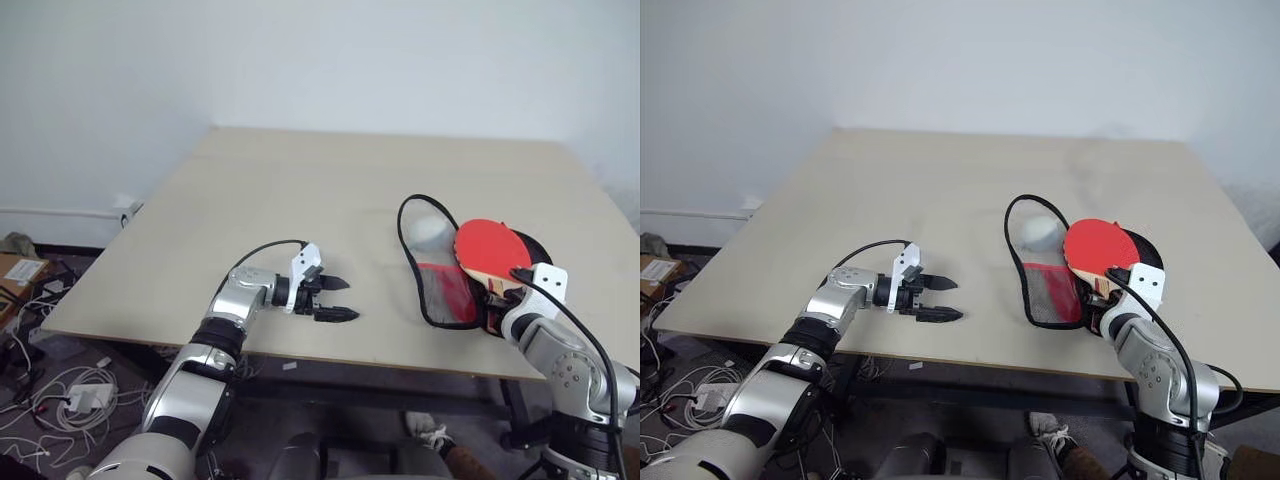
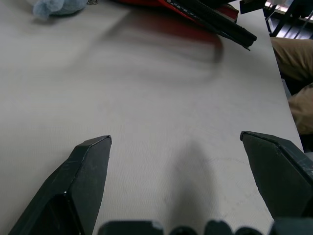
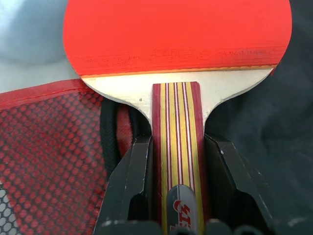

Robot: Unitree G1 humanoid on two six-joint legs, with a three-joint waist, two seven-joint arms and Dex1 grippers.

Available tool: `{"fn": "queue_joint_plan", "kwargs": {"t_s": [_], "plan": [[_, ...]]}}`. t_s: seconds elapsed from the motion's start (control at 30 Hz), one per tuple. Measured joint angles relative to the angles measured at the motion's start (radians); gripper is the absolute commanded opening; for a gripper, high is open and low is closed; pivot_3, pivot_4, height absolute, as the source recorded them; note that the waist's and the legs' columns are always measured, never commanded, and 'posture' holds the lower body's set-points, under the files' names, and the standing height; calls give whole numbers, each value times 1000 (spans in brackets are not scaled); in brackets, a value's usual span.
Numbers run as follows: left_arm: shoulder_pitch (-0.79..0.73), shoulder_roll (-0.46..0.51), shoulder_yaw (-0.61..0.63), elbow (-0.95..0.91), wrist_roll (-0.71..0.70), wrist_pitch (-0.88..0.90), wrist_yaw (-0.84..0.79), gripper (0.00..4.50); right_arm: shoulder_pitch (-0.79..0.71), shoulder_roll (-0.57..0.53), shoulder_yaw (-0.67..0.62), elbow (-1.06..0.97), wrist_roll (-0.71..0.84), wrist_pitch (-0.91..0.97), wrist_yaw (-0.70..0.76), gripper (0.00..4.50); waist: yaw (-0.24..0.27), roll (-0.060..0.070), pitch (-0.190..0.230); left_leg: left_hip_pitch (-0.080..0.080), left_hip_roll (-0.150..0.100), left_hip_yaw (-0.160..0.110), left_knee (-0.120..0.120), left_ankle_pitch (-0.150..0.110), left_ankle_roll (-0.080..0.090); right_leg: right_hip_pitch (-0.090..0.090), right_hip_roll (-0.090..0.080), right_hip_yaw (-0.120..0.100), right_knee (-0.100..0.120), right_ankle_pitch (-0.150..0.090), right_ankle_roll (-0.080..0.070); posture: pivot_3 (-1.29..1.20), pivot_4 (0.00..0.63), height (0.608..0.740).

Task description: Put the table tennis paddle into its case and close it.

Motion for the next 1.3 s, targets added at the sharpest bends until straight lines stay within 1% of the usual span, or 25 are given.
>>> {"fn": "queue_joint_plan", "kwargs": {"t_s": [0.17, 0.3, 0.5, 0.63, 1.0, 1.1, 1.3], "plan": [[1, -2, 0, -4, 0, 6, 0, 4500, 1, 1, -8, 19, -24, -34, -8, 1123, -1, 0, 0, 0, 0, 0, 0, 0, 0, 0, 0, 0, 0, 0, 0, 0, 0, 740], [9, -2, 0, -5, 0, 6, 0, 4500, -9, 4, -55, 44, -33, -39, -33, 1123, -1, 0, 0, 0, 0, 0, 0, 0, 0, 0, 0, 0, 0, 0, 0, 0, 0, 740], [11, -7, 0, -12, 0, 14, 0, 4500, -16, -14, -57, 70, -62, -43, -34, 1123, -2, 0, 0, 0, 0, 0, 0, 0, 0, 0, 0, 0, 0, 0, 0, 0, 0, 740], [11, -7, 0, -17, 0, 17, 0, 4500, -30, -21, -37, 99, -85, -57, -34, 1123, -2, -3, -1, 1, 0, 0, 0, 0, 0, 1, 0, 0, 0, 0, 0, 0, 0, 740], [11, -6, 2, -29, -1, 25, 2, 4500, -97, -4, 13, 161, -128, -65, -34, 1123, -5, -4, -1, 1, 1, 0, 0, 0, 0, 0, 1, 0, 0, 0, 0, 0, 0, 740], [11, -5, 2, -29, -1, 27, 5, 4500, -90, -18, 43, 156, -138, -45, -25, 1123, -5, -6, -3, 1, 1, -1, 0, 0, 0, 1, 1, 0, 0, 0, 0, 0, 0, 740], [11, -1, 3, -30, -1, 32, 18, 4500, -48, -3, 50, 87, -141, -3, -23, 1123, -5, -11, -6, 1, 2, -3, 0, 0, 0, 1, 2, -1, 0, 0, 0, 0, 0, 740]]}}
